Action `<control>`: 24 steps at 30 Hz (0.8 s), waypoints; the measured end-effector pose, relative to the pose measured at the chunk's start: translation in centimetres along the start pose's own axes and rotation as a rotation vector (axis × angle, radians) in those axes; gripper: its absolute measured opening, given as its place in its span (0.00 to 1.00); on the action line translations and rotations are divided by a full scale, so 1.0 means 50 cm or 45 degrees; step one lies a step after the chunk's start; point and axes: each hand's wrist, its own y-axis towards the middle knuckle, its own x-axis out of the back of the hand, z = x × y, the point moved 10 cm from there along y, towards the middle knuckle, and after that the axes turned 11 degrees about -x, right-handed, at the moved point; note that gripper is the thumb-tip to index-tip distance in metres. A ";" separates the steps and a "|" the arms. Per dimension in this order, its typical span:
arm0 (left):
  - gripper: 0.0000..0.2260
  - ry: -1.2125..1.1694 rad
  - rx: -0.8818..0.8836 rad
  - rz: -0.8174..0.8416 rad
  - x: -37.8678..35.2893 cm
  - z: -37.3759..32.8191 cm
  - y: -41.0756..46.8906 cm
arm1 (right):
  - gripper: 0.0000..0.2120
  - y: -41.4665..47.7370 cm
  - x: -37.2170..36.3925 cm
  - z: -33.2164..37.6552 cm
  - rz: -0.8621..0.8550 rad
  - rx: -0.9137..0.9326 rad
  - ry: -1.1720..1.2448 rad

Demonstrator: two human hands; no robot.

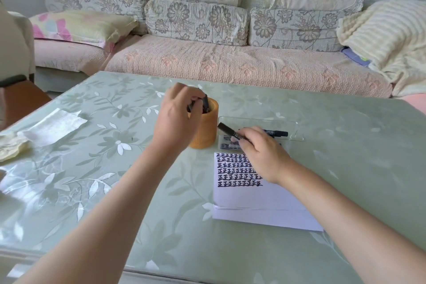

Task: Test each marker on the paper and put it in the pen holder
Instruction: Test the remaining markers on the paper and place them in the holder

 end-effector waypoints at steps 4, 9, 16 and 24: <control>0.15 -0.076 0.323 -0.099 0.004 0.080 0.000 | 0.07 0.060 0.051 0.035 -0.180 -0.006 0.166; 0.36 -0.325 0.647 0.243 -0.092 0.129 -0.028 | 0.05 0.151 0.113 0.080 -0.365 -0.085 0.530; 0.39 -0.289 0.590 0.342 -0.117 0.151 -0.018 | 0.06 0.226 0.065 0.120 -0.294 -0.085 0.524; 0.31 -0.261 0.385 0.191 -0.111 0.133 0.010 | 0.13 0.246 -0.023 0.090 -0.116 -0.190 -0.011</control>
